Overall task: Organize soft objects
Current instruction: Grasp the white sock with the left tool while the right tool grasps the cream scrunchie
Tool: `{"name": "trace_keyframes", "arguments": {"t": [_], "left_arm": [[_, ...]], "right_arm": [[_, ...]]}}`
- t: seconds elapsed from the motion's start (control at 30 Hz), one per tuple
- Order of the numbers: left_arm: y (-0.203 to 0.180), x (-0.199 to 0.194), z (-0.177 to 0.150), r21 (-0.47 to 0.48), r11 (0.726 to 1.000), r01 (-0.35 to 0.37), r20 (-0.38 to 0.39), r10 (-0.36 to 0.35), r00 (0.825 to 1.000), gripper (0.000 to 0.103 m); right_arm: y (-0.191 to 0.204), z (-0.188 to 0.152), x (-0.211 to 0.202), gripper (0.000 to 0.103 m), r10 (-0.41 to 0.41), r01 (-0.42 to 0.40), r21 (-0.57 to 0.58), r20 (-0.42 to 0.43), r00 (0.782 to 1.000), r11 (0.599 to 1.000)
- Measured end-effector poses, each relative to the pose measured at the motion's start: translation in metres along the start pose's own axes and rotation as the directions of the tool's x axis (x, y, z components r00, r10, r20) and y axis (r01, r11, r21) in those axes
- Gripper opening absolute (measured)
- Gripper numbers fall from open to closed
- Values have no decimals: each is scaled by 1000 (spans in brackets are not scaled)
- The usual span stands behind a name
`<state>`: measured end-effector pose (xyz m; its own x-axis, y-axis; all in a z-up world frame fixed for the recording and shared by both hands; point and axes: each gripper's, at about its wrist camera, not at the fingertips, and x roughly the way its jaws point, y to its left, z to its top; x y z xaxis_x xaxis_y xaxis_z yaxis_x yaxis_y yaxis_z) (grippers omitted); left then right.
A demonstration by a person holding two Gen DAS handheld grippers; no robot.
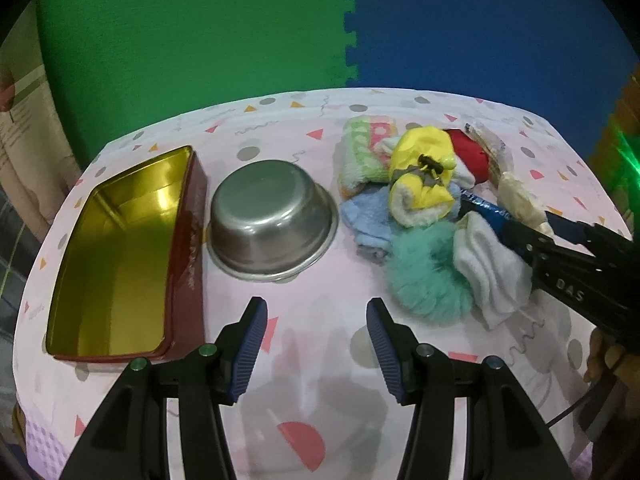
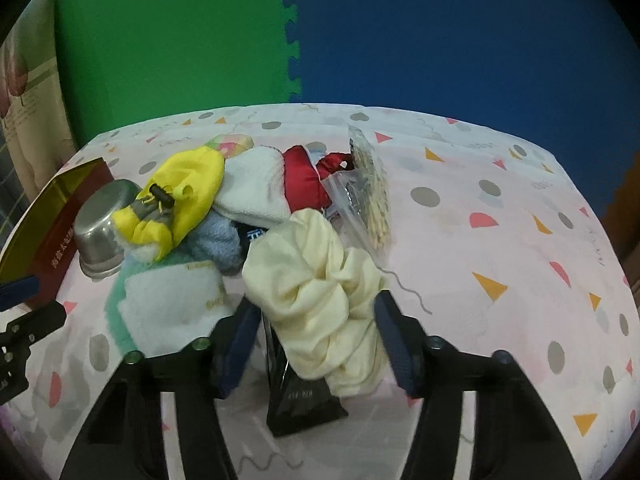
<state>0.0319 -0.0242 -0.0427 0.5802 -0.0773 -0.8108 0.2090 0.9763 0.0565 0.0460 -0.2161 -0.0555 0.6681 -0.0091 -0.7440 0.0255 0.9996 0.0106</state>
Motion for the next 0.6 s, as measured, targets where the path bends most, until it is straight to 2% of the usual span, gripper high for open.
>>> {"name": "trace_keyframes", "arguments": {"t": [0.1, 0.17, 0.23, 0.4, 0.6], "left_arm": [[-6, 2, 4, 11, 1000, 9, -3, -9, 1000, 53], [-10, 3, 4, 19, 1000, 11, -2, -11, 1000, 53], [-13, 4, 5, 28, 1000, 13, -4, -13, 1000, 53], [-20, 3, 6, 36, 999, 18, -1, -18, 1000, 53], [-21, -1, 5, 39, 999, 18, 1, -18, 1000, 53]], "right_arm": [[-4, 0, 0, 36, 33, -34, 19, 6, 999, 999], [-8, -2, -2, 23, 57, -57, 36, 14, 998, 998], [-8, -2, -3, 18, 72, -72, 41, 19, 997, 997], [-10, -3, -8, 16, 98, -100, 60, 24, 995, 993], [-11, -4, -16, 19, 118, -120, 77, 37, 992, 990]]}}
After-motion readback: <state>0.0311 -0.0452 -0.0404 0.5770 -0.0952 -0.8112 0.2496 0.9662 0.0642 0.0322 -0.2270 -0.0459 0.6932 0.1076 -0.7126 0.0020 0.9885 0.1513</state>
